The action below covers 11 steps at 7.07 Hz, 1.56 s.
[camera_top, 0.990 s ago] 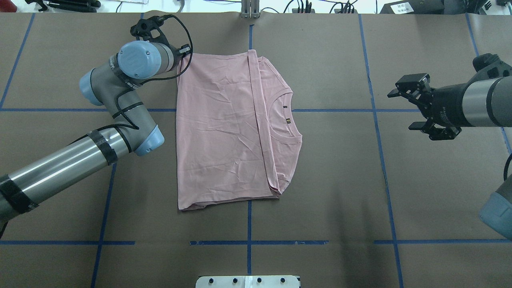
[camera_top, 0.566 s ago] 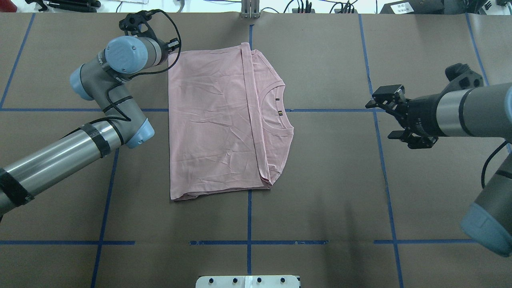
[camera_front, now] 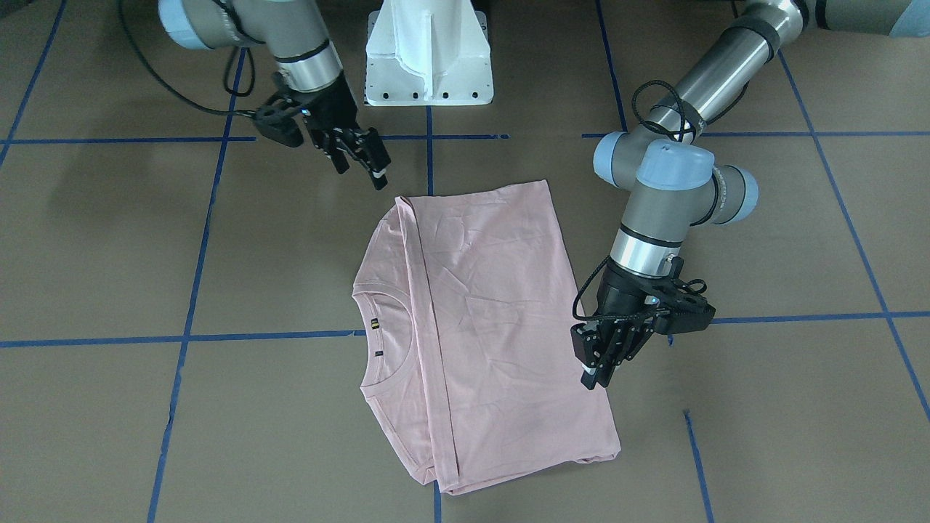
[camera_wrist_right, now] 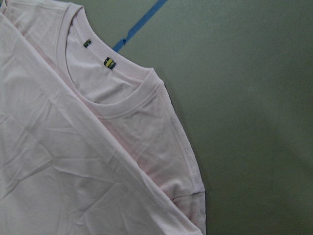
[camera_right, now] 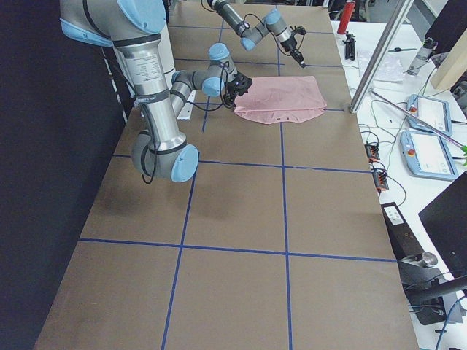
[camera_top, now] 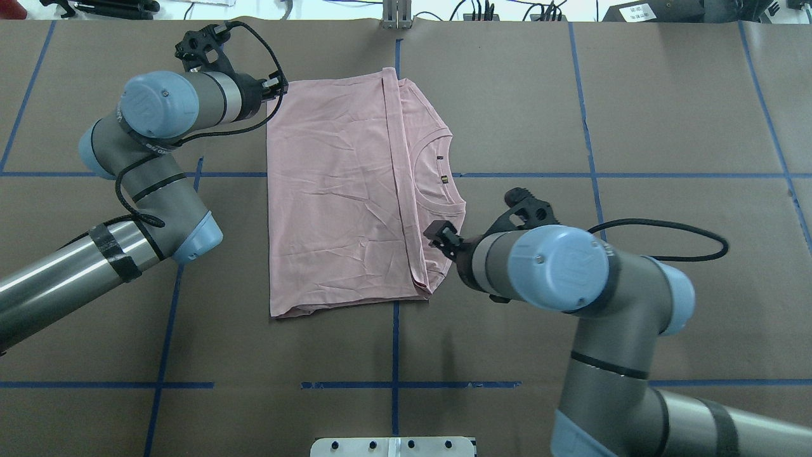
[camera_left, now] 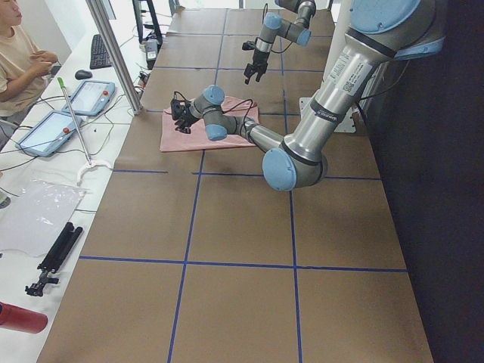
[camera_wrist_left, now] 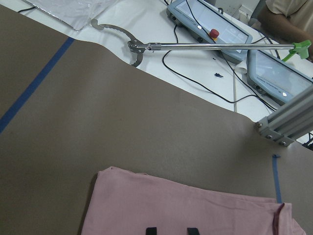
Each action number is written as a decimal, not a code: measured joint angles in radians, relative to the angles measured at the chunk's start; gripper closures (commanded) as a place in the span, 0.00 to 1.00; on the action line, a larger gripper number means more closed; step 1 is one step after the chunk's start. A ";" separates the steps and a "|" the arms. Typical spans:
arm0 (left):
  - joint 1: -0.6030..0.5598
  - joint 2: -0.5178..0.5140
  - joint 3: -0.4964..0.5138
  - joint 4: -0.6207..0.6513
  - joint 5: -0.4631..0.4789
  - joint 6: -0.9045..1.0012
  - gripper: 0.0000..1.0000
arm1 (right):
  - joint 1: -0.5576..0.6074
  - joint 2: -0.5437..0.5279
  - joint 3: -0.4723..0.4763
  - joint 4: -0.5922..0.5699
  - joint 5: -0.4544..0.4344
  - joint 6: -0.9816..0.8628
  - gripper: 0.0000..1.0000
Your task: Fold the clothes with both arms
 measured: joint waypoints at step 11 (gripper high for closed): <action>0.032 0.010 -0.011 -0.010 0.000 -0.061 0.67 | -0.035 0.145 -0.264 -0.029 -0.019 -0.049 0.30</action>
